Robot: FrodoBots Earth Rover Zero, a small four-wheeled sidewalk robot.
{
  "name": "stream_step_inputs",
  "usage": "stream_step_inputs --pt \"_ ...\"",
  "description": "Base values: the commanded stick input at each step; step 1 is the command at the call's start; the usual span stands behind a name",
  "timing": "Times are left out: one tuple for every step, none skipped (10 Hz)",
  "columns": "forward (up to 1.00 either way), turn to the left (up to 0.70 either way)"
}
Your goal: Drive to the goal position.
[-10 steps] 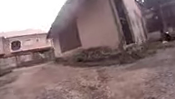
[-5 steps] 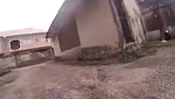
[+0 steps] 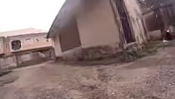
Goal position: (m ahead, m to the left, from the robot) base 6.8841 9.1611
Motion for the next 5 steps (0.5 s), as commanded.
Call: stream_step_inputs --pt "0.0 0.0" --pt "0.0 0.0" --pt "0.0 0.0" --pt "0.0 0.0" --pt "0.0 0.0"
